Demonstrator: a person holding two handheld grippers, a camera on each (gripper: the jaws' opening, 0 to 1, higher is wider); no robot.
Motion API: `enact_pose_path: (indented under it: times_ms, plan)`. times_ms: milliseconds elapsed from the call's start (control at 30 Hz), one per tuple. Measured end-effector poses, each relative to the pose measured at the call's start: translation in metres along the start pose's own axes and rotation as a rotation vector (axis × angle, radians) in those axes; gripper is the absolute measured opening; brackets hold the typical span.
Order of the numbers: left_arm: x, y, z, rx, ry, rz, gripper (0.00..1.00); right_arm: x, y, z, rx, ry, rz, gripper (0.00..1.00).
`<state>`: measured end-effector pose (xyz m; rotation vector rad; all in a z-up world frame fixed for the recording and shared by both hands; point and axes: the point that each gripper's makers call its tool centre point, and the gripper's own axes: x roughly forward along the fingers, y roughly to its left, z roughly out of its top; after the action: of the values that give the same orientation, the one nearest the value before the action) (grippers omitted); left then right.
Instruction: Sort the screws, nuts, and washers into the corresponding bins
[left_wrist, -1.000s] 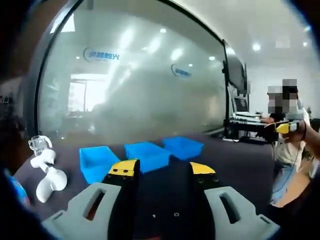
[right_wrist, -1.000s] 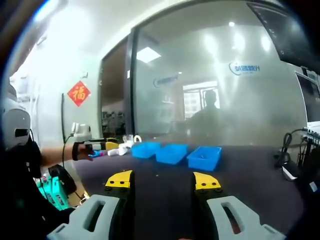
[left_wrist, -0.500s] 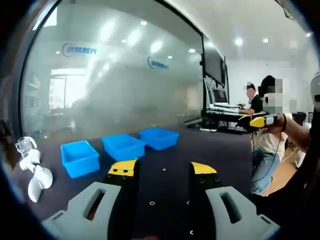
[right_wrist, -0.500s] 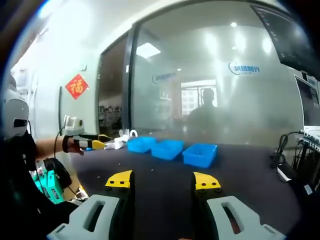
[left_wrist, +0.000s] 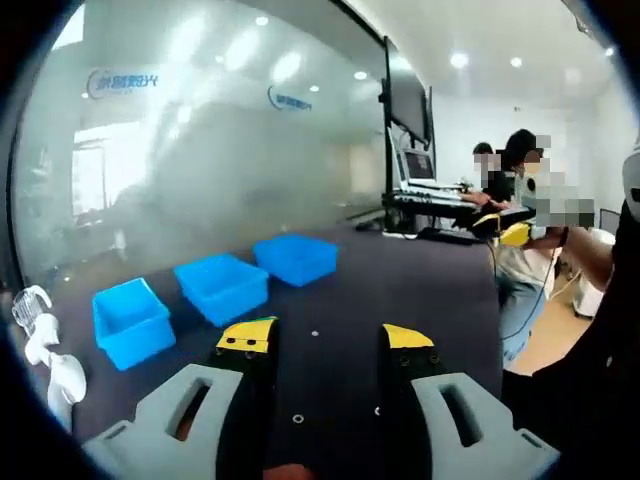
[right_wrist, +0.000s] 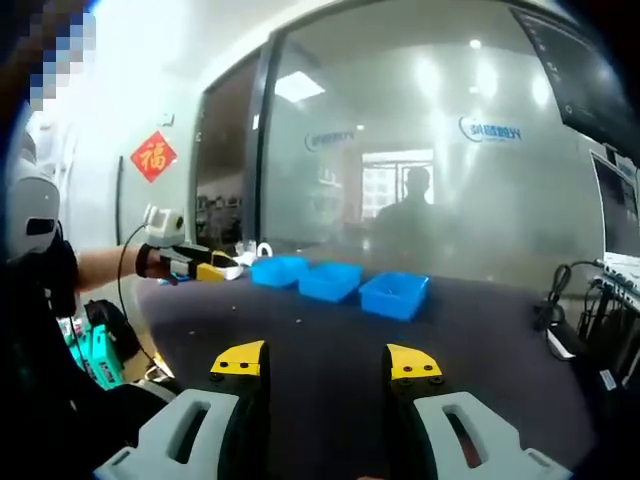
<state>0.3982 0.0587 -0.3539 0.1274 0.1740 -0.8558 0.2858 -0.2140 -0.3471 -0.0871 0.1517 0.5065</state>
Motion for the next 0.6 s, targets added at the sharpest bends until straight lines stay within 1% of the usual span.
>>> enact_pose_path:
  times_ms: [133, 333, 433, 567, 600]
  plan:
    - [0.012, 0.003, -0.003, 0.014, 0.031, -0.013, 0.34, -0.001, -0.001, -0.005, -0.004, 0.015, 0.0, 0.41]
    - [0.032, 0.001, -0.011, 0.05, 0.089, -0.044, 0.33, -0.003, -0.005, -0.01, 0.01, 0.012, -0.005, 0.41]
    - [0.04, -0.005, -0.016, 0.085, 0.132, -0.068, 0.33, -0.004, -0.006, -0.012, 0.015, 0.012, -0.008, 0.41]
    - [0.053, -0.013, -0.021, 0.101, 0.18, -0.105, 0.33, -0.005, -0.006, -0.013, 0.021, 0.009, -0.009, 0.41]
    - [0.056, -0.015, -0.025, 0.126, 0.214, -0.121, 0.33, -0.005, -0.006, -0.013, 0.022, 0.009, -0.01, 0.41]
